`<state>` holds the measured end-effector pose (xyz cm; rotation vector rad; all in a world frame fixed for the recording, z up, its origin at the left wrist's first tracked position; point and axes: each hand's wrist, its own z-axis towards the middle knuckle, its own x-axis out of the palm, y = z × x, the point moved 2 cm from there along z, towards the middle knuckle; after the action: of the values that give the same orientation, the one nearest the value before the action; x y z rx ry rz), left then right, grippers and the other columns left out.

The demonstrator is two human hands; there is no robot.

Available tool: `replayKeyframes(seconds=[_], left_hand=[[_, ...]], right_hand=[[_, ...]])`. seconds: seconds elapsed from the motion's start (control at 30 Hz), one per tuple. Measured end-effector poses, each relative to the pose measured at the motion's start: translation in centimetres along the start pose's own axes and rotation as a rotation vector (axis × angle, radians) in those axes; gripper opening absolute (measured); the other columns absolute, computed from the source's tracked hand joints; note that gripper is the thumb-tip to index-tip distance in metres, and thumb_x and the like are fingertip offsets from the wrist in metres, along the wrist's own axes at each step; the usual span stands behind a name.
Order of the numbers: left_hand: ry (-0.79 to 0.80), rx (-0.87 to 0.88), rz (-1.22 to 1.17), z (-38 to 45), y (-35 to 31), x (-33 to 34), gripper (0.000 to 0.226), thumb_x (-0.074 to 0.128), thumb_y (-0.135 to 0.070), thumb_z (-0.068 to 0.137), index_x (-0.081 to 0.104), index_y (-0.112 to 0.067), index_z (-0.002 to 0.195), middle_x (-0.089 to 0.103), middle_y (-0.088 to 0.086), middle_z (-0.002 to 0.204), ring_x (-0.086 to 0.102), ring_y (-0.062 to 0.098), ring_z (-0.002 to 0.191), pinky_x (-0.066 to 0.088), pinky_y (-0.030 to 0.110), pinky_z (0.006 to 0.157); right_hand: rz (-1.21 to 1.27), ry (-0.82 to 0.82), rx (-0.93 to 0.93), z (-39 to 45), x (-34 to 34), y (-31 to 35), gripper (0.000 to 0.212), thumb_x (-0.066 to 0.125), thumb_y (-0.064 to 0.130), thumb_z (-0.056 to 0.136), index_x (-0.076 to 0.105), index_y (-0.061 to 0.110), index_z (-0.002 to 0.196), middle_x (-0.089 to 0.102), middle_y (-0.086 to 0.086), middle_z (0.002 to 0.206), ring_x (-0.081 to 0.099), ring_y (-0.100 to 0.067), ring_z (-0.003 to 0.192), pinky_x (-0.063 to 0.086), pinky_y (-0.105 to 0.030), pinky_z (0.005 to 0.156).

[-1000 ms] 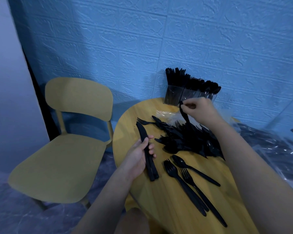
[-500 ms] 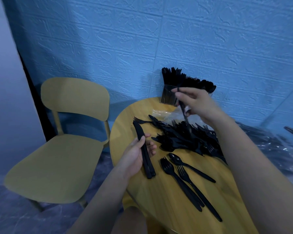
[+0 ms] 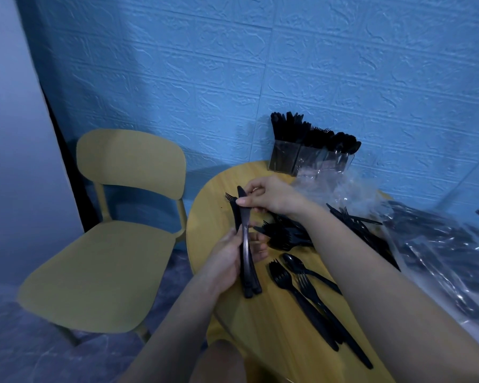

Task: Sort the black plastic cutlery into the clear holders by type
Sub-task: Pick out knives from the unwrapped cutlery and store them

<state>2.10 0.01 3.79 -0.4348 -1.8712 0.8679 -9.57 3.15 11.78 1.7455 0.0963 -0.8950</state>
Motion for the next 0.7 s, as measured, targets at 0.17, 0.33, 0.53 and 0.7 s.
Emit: replayKeyframes(seconds=[0.17, 0.33, 0.53, 0.7], left_hand=[[-0.018, 0.017, 0.026, 0.2, 0.1, -0.3, 0.036, 0.031, -0.037, 0.102, 0.054, -0.01, 0.111, 0.05, 0.0, 0.061, 0.038, 0.01, 0.047, 0.044, 0.024, 0.048], [0.011, 0.047, 0.104, 1.0, 0.3, -0.7, 0.05, 0.025, -0.051, 0.098, 0.052, -0.01, 0.106, 0.039, -0.005, 0.054, 0.03, 0.006, 0.041, 0.036, 0.02, 0.041], [0.056, 0.053, 0.044, 1.2, 0.7, -1.4, 0.026, 0.04, -0.03, 0.1, 0.055, -0.008, 0.1, 0.038, -0.004, 0.058, 0.033, 0.006, 0.044, 0.038, 0.02, 0.044], [0.04, 0.042, 0.013, 1.1, 0.6, -1.2, 0.025, 0.038, -0.026, 0.101, 0.054, -0.008, 0.097, 0.038, -0.002, 0.058, 0.033, 0.007, 0.044, 0.037, 0.021, 0.044]], right_hand=[[-0.216, -0.136, 0.004, 0.7, 0.9, -1.4, 0.025, 0.074, 0.035, 0.079, 0.06, 0.015, 0.085, 0.051, 0.008, 0.065, 0.044, -0.005, 0.059, 0.037, -0.022, 0.058], [-0.354, -0.126, -0.053, 0.7, 1.3, -1.9, 0.031, 0.072, 0.041, 0.079, 0.062, 0.015, 0.092, 0.056, 0.006, 0.078, 0.05, -0.01, 0.073, 0.038, -0.021, 0.061], [-0.652, -0.181, 0.085, -1.1, -4.4, -3.8, 0.023, 0.068, 0.028, 0.086, 0.067, 0.013, 0.103, 0.065, -0.004, 0.104, 0.059, -0.019, 0.097, 0.048, -0.03, 0.086], [-0.792, -0.03, 0.271, -3.0, -5.9, -6.7, 0.035, 0.068, 0.031, 0.085, 0.063, 0.015, 0.116, 0.062, -0.004, 0.114, 0.057, -0.02, 0.105, 0.044, -0.028, 0.085]])
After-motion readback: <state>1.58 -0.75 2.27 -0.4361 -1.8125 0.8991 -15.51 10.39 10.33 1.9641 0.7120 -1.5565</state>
